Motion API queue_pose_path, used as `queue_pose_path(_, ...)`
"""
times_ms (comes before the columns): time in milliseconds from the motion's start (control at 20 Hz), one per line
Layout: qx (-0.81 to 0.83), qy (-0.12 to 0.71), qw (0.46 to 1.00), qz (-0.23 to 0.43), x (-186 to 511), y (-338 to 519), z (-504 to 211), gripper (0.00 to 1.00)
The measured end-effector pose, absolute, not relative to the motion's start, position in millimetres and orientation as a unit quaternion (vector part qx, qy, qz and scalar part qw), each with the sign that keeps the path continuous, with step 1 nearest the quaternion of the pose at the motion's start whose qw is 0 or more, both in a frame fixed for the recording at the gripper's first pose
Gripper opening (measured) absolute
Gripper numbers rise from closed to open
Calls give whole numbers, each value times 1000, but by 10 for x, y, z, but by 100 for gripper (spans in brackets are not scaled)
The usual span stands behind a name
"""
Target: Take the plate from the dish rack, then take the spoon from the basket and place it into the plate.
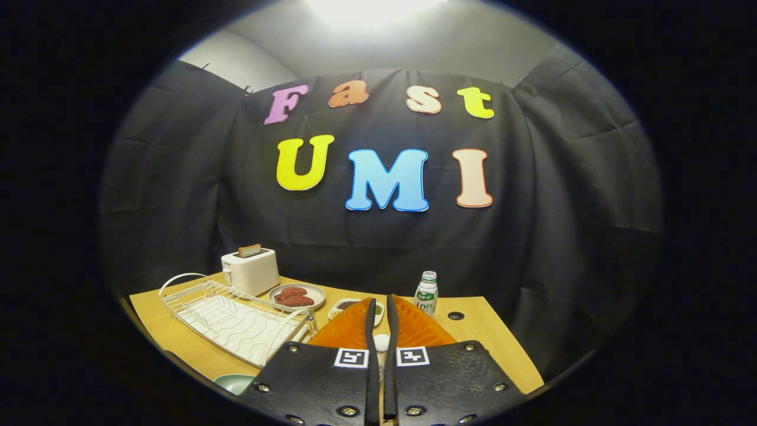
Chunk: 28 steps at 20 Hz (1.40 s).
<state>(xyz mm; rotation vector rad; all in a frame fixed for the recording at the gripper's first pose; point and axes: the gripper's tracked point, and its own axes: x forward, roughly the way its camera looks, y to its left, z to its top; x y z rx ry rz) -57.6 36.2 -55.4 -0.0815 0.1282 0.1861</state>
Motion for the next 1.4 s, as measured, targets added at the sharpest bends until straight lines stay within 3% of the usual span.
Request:
queue_pose_path(350,-30,74,991,111,-992,297,-312,3)
queue_pose_path(950,-21,93,994,60,-1433,80,-231,3)
queue_pose_path(1400,-47,147,982,112,-1683,632,-701,3)
